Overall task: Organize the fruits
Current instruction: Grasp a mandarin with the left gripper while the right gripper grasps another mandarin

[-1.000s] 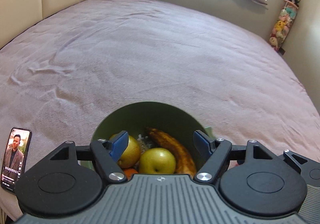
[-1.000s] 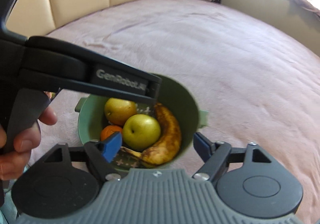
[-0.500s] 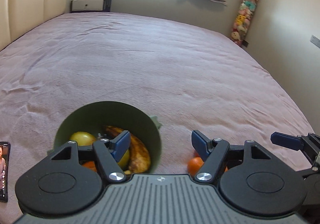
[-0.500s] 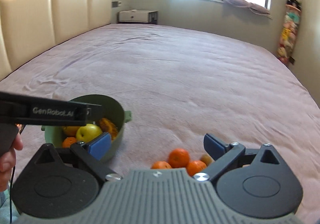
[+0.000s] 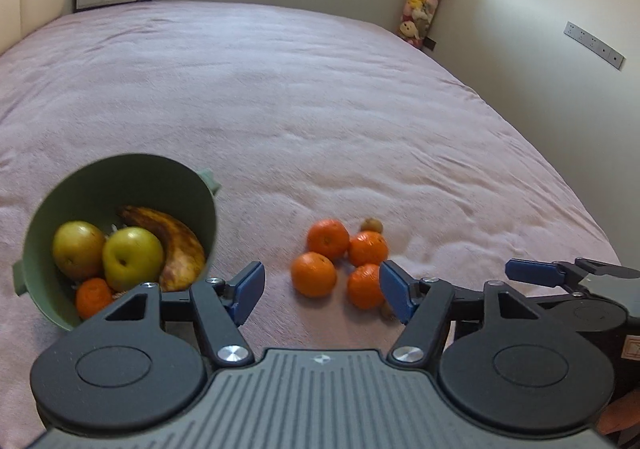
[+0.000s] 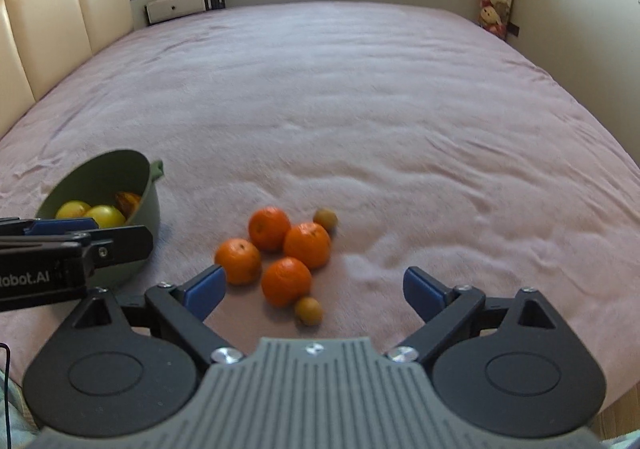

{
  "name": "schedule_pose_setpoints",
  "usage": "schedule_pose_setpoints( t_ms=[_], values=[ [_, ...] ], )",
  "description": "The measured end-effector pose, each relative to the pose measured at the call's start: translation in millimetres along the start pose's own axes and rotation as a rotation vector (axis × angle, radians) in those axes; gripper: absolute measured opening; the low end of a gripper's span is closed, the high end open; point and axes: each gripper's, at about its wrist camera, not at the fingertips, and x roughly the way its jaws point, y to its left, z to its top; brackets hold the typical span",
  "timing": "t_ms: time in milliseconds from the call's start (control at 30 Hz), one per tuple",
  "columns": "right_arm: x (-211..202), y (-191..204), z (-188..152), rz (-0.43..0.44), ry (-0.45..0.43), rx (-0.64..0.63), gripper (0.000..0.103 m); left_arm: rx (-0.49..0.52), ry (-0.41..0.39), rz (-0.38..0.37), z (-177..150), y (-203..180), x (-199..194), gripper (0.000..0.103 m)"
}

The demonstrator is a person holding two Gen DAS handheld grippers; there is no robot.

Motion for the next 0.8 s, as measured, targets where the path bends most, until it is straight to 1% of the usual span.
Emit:
schedule_pose_setpoints(
  t_ms=[67, 133, 233, 333, 433, 500, 600, 633, 667, 700, 767, 800],
  values=[
    [4.4, -5.6, -5.5, 0.005, 0.024, 0.008, 0.092, -0.001, 0.015, -0.005, -3.7, -0.9, 5.0, 0.077],
    [9.3, -9.9, -10.5, -0.010, 0.055, 0.017, 0.092, -0.001, 0.035, 0.002, -7.5, -1.2, 10.2, 0.076],
    [20.6, -17.7, -15.8, -0.009, 0.104, 0.043, 0.092, -0.016, 0.074, 0.001, -14.0, 0.5, 21.6, 0.073],
    [31.0, -24.5, -20.3, 0.004, 0.148, 0.079, 0.083, -0.043, 0.112, -0.029, -18.1, 3.1, 31.9, 0.069],
    [38.9, -29.7, -22.1, 0.017, 0.178, 0.107, 0.081, -0.041, 0.126, -0.047, -20.1, 1.6, 39.3, 0.065],
    [42.4, -35.0, -21.1, 0.048, 0.187, 0.151, 0.080, -0.030, 0.136, -0.045, -20.3, -0.3, 44.9, 0.063],
    [48.1, -39.2, -19.5, 0.089, 0.201, 0.198, 0.069, -0.021, 0.150, -0.042, -20.6, -2.1, 53.2, 0.062],
    [49.4, -39.2, -18.2, 0.103, 0.201, 0.209, 0.062, -0.018, 0.151, -0.039, -20.5, -2.5, 55.8, 0.062],
    [51.1, -38.7, -16.6, 0.117, 0.199, 0.216, 0.058, -0.015, 0.150, -0.035, -20.2, -2.8, 58.2, 0.061],
    [52.2, -37.8, -14.3, 0.131, 0.191, 0.222, 0.057, -0.011, 0.144, -0.029, -19.9, -2.9, 60.2, 0.060],
    [53.3, -35.4, -9.1, 0.142, 0.166, 0.222, 0.048, -0.005, 0.126, -0.009, -19.0, -2.0, 63.4, 0.058],
    [54.1, -34.4, -6.4, 0.144, 0.152, 0.220, 0.047, 0.001, 0.117, 0.002, -18.6, -1.6, 65.4, 0.058]
  ],
)
